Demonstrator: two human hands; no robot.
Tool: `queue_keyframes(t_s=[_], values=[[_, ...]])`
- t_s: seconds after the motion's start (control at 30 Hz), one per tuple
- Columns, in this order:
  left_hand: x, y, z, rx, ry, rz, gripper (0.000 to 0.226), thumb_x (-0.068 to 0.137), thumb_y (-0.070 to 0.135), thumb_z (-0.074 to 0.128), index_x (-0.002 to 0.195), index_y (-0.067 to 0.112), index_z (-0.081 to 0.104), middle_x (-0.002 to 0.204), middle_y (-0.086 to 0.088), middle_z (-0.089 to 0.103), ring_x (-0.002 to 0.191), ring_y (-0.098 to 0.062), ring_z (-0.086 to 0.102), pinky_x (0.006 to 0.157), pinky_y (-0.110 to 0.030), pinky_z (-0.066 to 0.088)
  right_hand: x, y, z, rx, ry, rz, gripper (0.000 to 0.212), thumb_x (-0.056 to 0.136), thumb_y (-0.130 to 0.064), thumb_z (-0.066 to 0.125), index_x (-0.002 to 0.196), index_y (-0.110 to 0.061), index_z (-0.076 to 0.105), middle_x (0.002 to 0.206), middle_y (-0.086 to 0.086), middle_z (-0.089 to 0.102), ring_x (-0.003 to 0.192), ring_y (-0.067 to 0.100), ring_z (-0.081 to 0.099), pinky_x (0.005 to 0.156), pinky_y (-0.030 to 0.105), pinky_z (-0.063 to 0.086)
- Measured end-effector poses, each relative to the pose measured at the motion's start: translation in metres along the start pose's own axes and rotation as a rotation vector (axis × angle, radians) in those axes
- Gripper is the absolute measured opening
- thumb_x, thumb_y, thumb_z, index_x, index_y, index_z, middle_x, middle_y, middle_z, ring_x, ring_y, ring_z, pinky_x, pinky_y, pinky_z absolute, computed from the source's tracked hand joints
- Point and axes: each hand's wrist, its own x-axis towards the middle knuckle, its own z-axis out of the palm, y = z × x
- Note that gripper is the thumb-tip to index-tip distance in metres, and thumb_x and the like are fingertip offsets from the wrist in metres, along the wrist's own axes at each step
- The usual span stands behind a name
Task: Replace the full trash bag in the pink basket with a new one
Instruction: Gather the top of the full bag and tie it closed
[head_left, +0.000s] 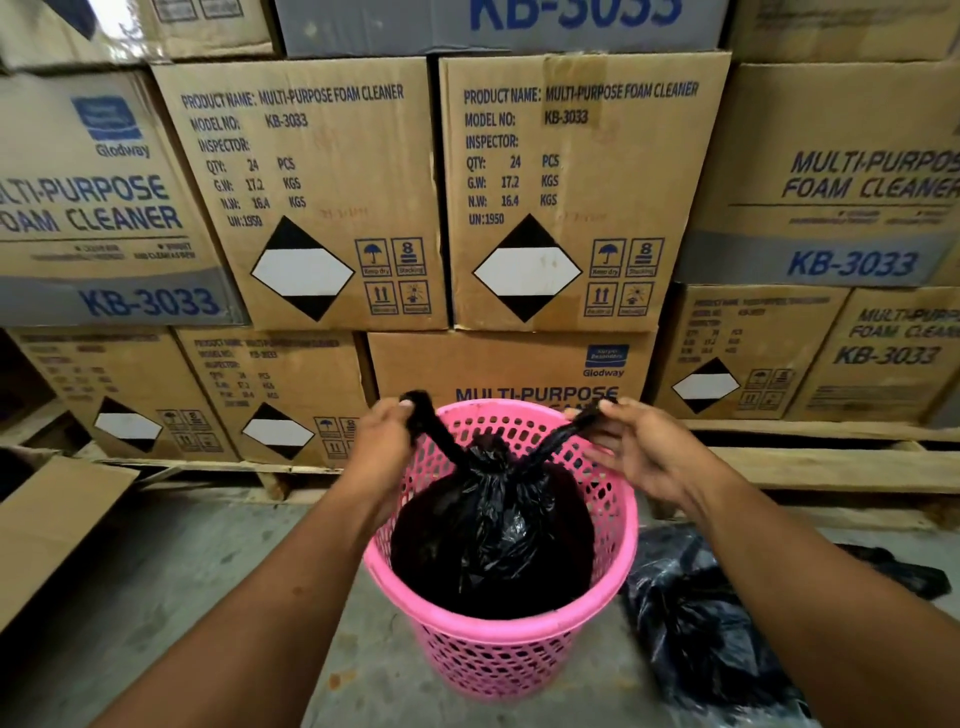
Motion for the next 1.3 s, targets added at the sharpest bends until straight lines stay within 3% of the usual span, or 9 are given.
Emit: queue_keyframes(t_s=[0.07,0.2,0.43,0.67,0.8,0.97,1.1,1.2,1.3], values=[[-0.001,0.002,0.016,-0.145,-0.204,-0.034,0.025,0.106,0.023,0.038,0.104,0.012,0.06,0.091,-0.013,0.078,0.097,-0.029,0.074,0.086,-0.038,0.05,0.001,0.002,0.033,0.036,-0.037,-0.018,0.017,0.103,-0.015,0.047,0.086,-0.016,0.049,0.086,0.018,0.068,0.09,0.034,0.068,0.09,0.049,0.051],[-0.003,-0.002,0.021,-0.084,-0.332,-0.012,0.024,0.102,0.026,0.047,0.098,0.016,0.068,0.067,0.0,0.065,0.07,-0.018,0.068,0.082,-0.038,0.047,0.007,0.02,0.076,-0.071,0.051,-0.118,0.025,0.097,-0.007,0.056,0.076,-0.015,0.046,0.058,0.004,0.038,0.044,0.017,0.037,0.049,0.032,0.037],[-0.019,-0.004,0.029,-0.066,-0.469,0.06,0.025,0.097,-0.005,0.05,0.096,0.011,0.07,0.069,-0.005,0.069,0.054,-0.011,0.062,0.055,-0.02,0.054,0.008,0.034,0.094,-0.088,0.024,-0.091,0.026,0.091,0.005,0.044,0.099,-0.002,0.068,0.057,0.007,0.063,0.049,0.015,0.049,0.05,0.028,0.032],[-0.01,-0.011,0.028,-0.077,-0.364,0.044,0.016,0.092,-0.003,0.064,0.103,0.009,0.06,0.068,-0.011,0.073,0.044,-0.014,0.057,0.047,-0.023,0.05,0.01,0.043,0.085,-0.319,-0.089,-0.25,0.014,0.088,0.003,0.064,0.092,-0.009,0.069,0.07,0.005,0.073,0.059,0.013,0.061,0.053,0.023,0.042],[-0.007,-0.015,0.027,0.003,-0.305,0.058,0.025,0.089,0.005,0.072,0.071,0.023,0.073,0.068,-0.013,0.073,0.046,-0.014,0.06,0.045,-0.023,0.05,0.009,0.04,0.082,-0.408,-0.15,-0.273,0.011,0.083,-0.006,0.07,0.082,-0.017,0.072,0.071,0.007,0.075,0.061,0.011,0.064,0.054,0.023,0.046],[-0.007,-0.018,0.033,0.074,-0.239,0.194,0.027,0.093,0.012,0.068,0.075,0.031,0.073,0.071,-0.004,0.078,0.055,-0.014,0.07,0.048,-0.022,0.051,0.019,0.043,0.08,-0.393,0.082,-0.307,0.021,0.096,-0.018,0.062,0.076,-0.014,0.066,0.059,0.006,0.068,0.057,0.022,0.062,0.054,0.032,0.048],[-0.009,-0.029,0.034,0.455,-0.269,0.383,0.023,0.099,0.019,0.057,0.082,0.034,0.057,0.06,0.012,0.063,0.048,-0.002,0.049,0.049,-0.017,0.04,0.025,0.052,0.08,-0.488,0.202,-0.256,0.016,0.091,-0.017,0.068,0.076,-0.019,0.064,0.059,0.007,0.067,0.048,0.017,0.059,0.05,0.026,0.044],[-0.008,-0.032,0.035,0.684,-0.17,0.554,0.015,0.099,0.018,0.054,0.089,0.029,0.051,0.07,0.005,0.064,0.061,-0.009,0.054,0.06,-0.029,0.044,0.023,0.057,0.081,-0.6,0.111,-0.257,0.021,0.092,-0.01,0.067,0.074,-0.018,0.063,0.057,0.004,0.066,0.043,0.012,0.057,0.043,0.02,0.042],[-0.003,-0.028,0.034,0.699,-0.075,0.607,0.008,0.097,0.019,0.058,0.09,0.024,0.055,0.066,0.011,0.062,0.057,0.001,0.053,0.054,-0.021,0.039,0.015,0.048,0.077,-0.799,-0.081,-0.222,0.024,0.09,-0.018,0.058,0.07,-0.009,0.068,0.061,0.002,0.065,0.053,0.014,0.054,0.054,0.026,0.041]])
